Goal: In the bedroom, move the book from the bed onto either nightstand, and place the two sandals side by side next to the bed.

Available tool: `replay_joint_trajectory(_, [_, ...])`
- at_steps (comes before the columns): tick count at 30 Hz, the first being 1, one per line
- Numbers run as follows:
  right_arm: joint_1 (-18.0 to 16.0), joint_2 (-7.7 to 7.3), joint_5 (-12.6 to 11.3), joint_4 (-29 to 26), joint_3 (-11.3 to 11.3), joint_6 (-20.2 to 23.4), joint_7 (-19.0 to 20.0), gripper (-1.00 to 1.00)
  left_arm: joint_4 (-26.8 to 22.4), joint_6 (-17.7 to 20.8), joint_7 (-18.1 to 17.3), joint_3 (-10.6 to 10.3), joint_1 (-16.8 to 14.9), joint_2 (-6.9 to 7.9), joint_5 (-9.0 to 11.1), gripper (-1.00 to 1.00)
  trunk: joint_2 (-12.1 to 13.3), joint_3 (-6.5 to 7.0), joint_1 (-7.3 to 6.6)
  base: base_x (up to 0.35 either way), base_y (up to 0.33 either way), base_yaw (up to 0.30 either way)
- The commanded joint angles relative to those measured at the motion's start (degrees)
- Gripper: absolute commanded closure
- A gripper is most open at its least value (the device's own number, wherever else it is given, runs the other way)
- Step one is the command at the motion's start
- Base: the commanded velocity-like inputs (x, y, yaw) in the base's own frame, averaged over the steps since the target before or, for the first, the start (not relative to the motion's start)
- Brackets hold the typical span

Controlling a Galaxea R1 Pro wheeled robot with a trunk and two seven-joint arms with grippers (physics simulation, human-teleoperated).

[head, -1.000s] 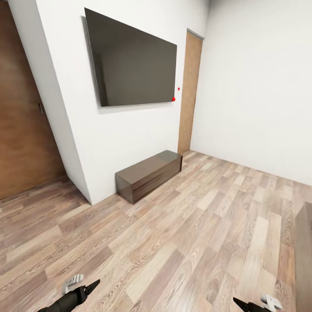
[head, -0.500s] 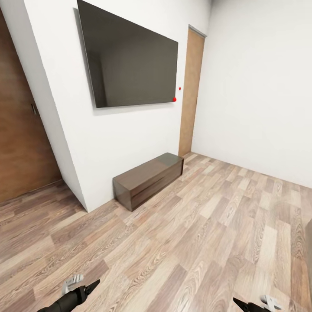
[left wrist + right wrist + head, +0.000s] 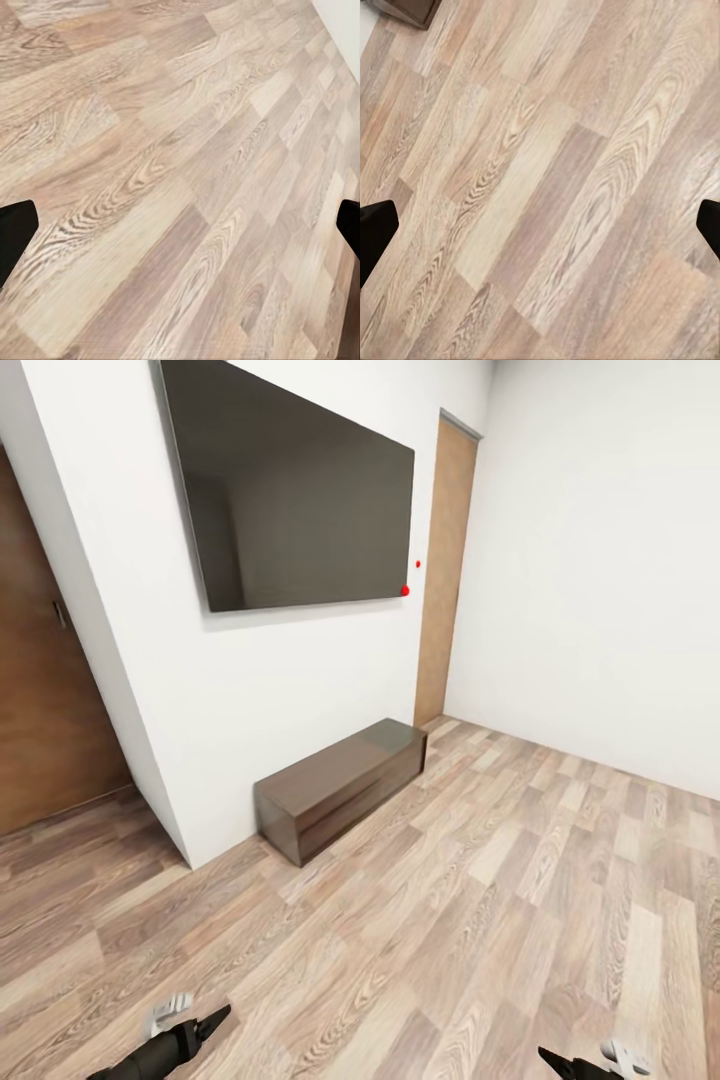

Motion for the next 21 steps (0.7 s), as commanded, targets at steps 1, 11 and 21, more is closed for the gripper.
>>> replay_joint_trajectory(1, [-0.05, -0.01, 0.35, 0.08, -0.45, -0.13, 0.21, -1.00, 0.04, -0.42, -0.13, 0.40, -0.05, 0.00, -0.61, -1.00, -0.03, -0.06, 0.03, 0.330, 0.000, 0.000])
replay_joint_trajectory(11, [-0.05, 0.00, 0.35, 0.07, -0.45, -0.12, 0.28, -1.00, 0.04, -0.42, -0.10, 0.40, -0.05, 0.00, -0.61, -1.00, -0.03, -0.06, 0.03, 0.330, 0.000, 0.000])
replay_joint_trajectory(21, [-0.05, -0.01, 0.32, 0.06, -0.45, -0.08, 0.40, -1.00, 0.04, -0.42, -0.10, 0.40, -0.05, 0.00, -0.61, -1.00, -0.03, -0.06, 0.03, 0.330, 0.000, 0.000])
